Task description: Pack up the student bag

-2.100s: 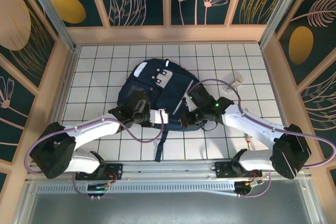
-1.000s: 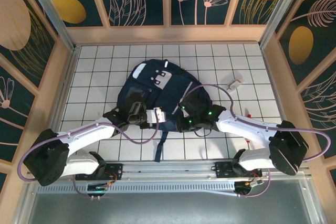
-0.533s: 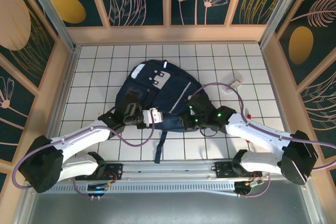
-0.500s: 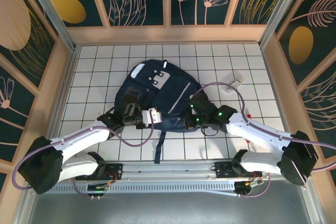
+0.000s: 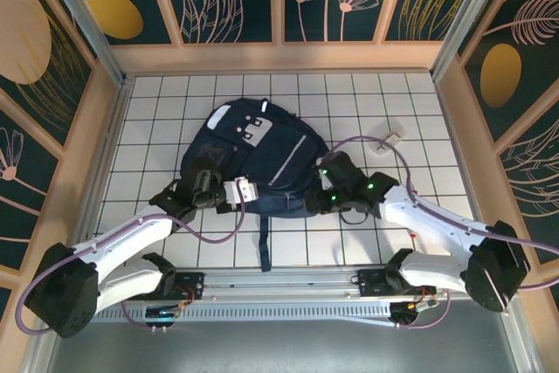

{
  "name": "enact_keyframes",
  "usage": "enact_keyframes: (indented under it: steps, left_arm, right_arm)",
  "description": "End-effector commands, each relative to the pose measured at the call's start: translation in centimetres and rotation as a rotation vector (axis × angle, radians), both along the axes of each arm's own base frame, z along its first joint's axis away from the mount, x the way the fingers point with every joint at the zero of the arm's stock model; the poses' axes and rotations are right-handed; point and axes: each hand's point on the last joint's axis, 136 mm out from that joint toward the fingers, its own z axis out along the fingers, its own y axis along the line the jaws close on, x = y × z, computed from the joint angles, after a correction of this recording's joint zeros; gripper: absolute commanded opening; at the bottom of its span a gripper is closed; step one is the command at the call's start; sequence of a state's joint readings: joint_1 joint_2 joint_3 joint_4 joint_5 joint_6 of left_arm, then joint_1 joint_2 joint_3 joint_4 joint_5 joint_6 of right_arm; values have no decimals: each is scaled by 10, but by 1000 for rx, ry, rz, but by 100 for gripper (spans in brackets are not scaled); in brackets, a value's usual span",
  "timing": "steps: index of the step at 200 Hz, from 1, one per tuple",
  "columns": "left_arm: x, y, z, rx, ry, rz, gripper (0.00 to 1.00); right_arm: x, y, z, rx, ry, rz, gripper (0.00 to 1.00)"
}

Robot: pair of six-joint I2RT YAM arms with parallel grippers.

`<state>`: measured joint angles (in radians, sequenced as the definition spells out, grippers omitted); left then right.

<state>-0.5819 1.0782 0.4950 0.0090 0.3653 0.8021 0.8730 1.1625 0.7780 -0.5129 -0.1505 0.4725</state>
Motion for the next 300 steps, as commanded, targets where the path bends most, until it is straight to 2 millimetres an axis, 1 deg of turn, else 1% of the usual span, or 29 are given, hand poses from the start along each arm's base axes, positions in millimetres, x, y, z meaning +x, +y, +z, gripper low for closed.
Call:
enact_keyframes:
  steps: [1, 20, 35, 65, 88, 104, 113, 120, 131, 145, 153, 163, 180, 192, 222, 230, 235, 254, 273, 300]
  left_arm:
    - [-11, -17, 20, -120, 61, -70, 0]
    - [-16, -20, 23, -153, 80, -86, 0]
    - [-16, -22, 27, -172, 82, -90, 0]
    - [-18, -28, 30, -201, 112, -106, 0]
    - [-17, -30, 30, -211, 136, -106, 0]
    - [-17, -31, 31, -222, 146, -103, 0]
    - [-17, -32, 31, -228, 150, -105, 0]
    - [-17, -33, 33, -235, 150, -106, 0]
    - [-18, -33, 33, -236, 152, -108, 0]
    - [-17, -32, 32, -231, 149, -100, 0]
    - [-16, -31, 31, -225, 145, -96, 0]
    - [-16, -29, 30, -215, 138, -90, 0]
    - [-13, -26, 28, -189, 121, -75, 0]
    - [-11, -23, 27, -167, 110, -71, 0]
    - [-5, -16, 17, -107, 88, -55, 0]
    - [-3, -14, 13, -89, 75, -55, 0]
    - [-1, -13, 10, -78, 66, -51, 0]
    - [3, -7, 3, -36, 34, -41, 0]
    - [9, 1, 1, -1, 0, -24, 0]
    - [22, 9, 8, 8, -36, -13, 0]
  right_arm:
    - [13, 23, 23, 80, -67, -86, 45]
    - [17, 24, 17, 89, -76, -126, 47]
    - [18, 25, 14, 92, -76, -126, 49]
    - [17, 37, 10, 109, -54, -96, 50]
    - [21, 45, 10, 115, -54, -91, 49]
    - [23, 49, 8, 108, -52, -99, 46]
    - [25, 50, 6, 97, -54, -112, 44]
    - [26, 48, 4, 82, -57, -127, 40]
    - [25, 47, 0, 66, -56, -145, 30]
    - [21, 46, -3, 52, -43, -155, 14]
    - [21, 42, -4, 38, -49, -170, 6]
    - [19, 40, -4, 33, -45, -171, 0]
    - [14, 32, 0, 21, -41, -167, 0]
    - [11, 23, 3, -6, -49, -160, 0]
    - [6, -14, 2, -100, -42, -152, 0]
    - [6, -24, 0, -111, -28, -146, 0]
    - [3, -26, -1, -100, -4, -125, 0]
    - [2, -44, -5, -100, 31, -111, 0]
    - [0, -51, -6, -117, 38, -78, 0]
    - [-10, -42, -6, -93, 55, 20, 0]
